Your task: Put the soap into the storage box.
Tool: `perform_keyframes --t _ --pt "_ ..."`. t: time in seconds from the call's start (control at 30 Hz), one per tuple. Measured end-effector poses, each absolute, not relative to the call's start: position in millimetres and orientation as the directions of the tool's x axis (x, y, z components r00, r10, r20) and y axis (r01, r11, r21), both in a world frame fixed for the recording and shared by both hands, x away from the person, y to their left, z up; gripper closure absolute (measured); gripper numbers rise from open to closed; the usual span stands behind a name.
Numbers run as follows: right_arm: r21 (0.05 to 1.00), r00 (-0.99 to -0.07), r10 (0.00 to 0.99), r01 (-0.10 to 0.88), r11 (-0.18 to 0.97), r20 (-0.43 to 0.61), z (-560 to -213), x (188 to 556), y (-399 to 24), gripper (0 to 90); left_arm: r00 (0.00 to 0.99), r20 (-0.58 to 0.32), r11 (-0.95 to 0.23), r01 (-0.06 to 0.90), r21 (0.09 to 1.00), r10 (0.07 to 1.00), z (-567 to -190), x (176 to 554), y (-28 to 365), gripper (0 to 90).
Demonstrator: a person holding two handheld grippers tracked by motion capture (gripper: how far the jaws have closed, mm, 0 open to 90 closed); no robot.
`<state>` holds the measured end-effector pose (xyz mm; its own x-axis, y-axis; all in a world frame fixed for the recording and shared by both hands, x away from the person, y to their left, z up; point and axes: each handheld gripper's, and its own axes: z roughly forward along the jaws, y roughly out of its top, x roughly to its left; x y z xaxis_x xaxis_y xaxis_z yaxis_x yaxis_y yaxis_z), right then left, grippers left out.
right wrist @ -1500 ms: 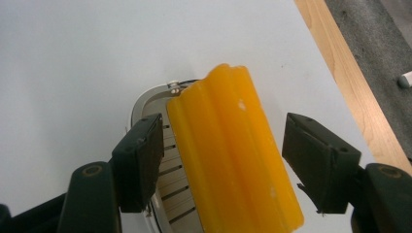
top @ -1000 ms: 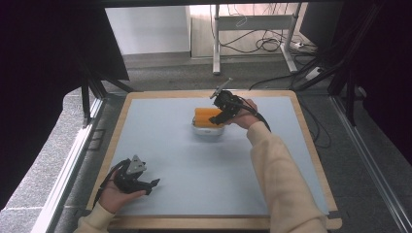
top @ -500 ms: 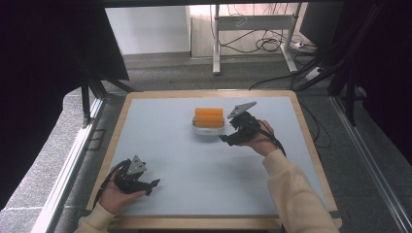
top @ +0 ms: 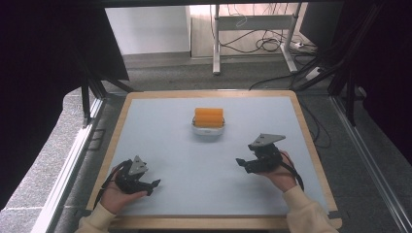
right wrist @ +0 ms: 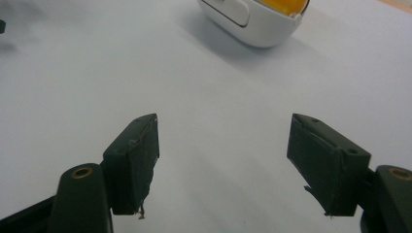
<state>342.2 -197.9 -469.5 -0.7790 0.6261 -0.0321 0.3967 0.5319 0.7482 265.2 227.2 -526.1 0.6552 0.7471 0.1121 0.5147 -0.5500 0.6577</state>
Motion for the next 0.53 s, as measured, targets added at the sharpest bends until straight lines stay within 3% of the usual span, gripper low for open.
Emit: perform_keyframes --t 0.53 --pt "0.816 -0.707 0.707 0.404 0.413 -0.008 -479.6 330.0 -216.5 25.4 0.645 0.110 -0.533 0.509 0.676 0.756 -523.4 267.2 229.2 18.4"
